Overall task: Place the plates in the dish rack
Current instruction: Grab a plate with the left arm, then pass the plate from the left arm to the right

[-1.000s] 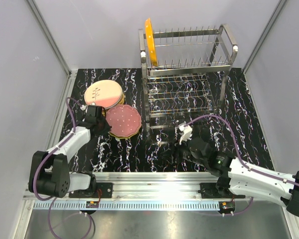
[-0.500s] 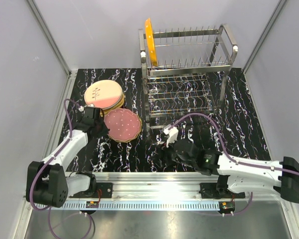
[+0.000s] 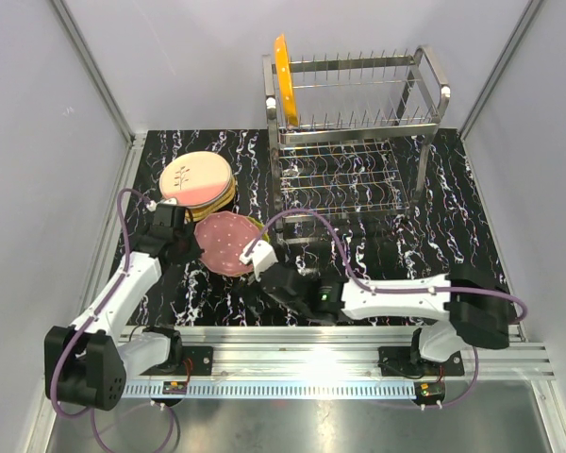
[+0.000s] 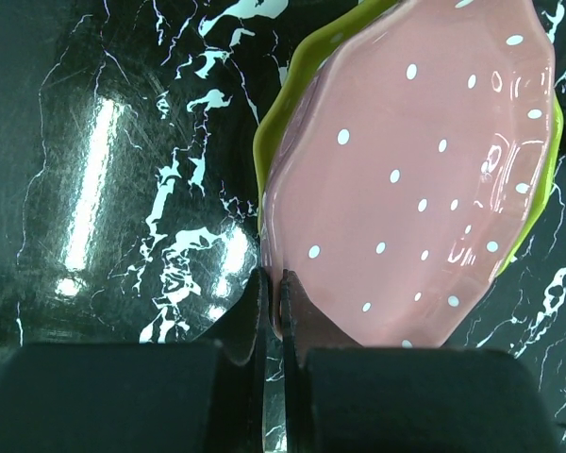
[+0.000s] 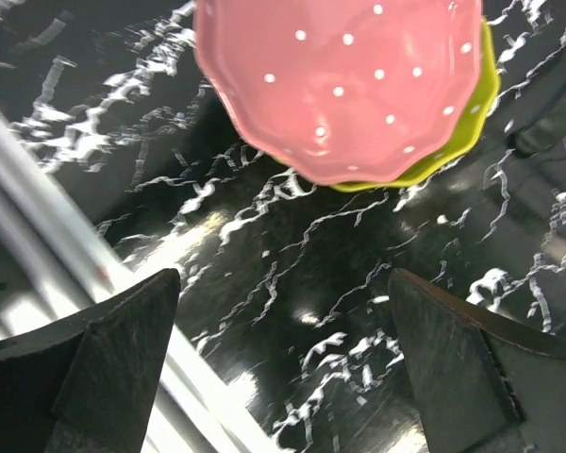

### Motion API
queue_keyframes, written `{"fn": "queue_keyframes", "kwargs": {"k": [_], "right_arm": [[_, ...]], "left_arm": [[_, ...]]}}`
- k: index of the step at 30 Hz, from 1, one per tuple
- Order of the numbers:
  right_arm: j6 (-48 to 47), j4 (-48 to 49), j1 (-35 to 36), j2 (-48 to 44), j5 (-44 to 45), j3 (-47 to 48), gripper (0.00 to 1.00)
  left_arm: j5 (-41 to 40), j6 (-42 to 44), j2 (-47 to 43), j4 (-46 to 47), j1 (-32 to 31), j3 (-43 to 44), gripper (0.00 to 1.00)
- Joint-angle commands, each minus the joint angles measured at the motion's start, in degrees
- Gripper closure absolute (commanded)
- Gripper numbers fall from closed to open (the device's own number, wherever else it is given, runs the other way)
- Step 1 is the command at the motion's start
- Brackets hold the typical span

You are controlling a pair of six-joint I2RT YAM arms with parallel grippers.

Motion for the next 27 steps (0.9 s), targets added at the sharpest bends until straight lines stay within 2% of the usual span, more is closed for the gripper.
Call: {"fn": "queue_keyframes", "kwargs": {"k": [1, 6, 17, 22, 23, 27], "right_arm": [[-7.08, 0.76, 1.33, 4.13, 7.09, 5.60, 0.00], [-10.96, 1.90, 1.77, 9.84, 9.47, 9.91, 0.00], [-19.13, 7.43, 2.04, 20.65, 3.85, 16.43, 0.00], [-22.46, 8.49, 2.04, 24.79, 8.14, 19.50, 0.00], [-23.26, 11.19, 2.04, 26.01, 11.64, 19.50, 0.00], [-31.41, 24.29, 1.95, 28.48, 16.67, 15.12, 0.00]], "left_arm": [[3.00, 0.98, -3.52, 3.04, -0.28, 4.16, 1.00], [5.64, 1.16, -4.14, 2.43, -0.28, 5.04, 1.00], [4.67, 2.30, -4.14, 1.90, -0.28, 6.97, 1.00], [5.38, 2.91, -3.70, 1.46, -0.28, 7.33, 1.00], [5.64, 3.00, -3.70, 1.28, -0.28, 7.50, 1.00], [5.55, 3.53, -3.79, 1.19, -0.28, 7.41, 1.00]]}}
